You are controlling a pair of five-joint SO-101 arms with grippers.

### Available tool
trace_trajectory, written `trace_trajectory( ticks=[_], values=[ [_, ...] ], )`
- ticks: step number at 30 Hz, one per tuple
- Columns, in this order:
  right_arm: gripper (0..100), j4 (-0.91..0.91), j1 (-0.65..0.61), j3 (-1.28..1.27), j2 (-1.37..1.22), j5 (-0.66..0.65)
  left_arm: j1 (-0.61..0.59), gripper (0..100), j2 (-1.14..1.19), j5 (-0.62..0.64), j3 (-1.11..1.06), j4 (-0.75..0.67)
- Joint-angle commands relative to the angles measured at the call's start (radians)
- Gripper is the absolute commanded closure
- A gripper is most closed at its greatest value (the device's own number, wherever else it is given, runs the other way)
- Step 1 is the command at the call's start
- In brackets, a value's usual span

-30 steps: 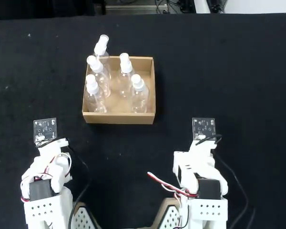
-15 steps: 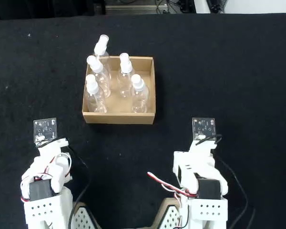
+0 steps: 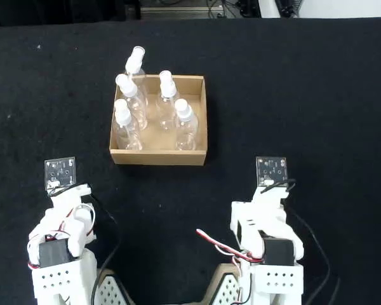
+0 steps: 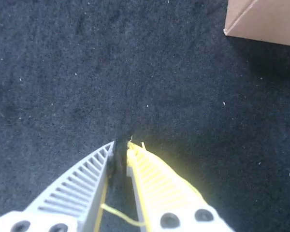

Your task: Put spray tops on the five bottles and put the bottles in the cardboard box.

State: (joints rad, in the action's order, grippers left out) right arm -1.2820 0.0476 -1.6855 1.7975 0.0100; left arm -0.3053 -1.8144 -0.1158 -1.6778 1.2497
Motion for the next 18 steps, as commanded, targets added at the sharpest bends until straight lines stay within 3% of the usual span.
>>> trace_trajectory(
  ticks=[1,18],
  values=[
    [98.7,-0.023,0.014,0.002,0.096,0.000,-0.002,97,-0.008,-0.006,-0.022,0.021],
    [98.7,-0.023,0.014,0.002,0.096,0.000,-0.002,97,-0.008,-0.006,-0.022,0.021]
  ],
)
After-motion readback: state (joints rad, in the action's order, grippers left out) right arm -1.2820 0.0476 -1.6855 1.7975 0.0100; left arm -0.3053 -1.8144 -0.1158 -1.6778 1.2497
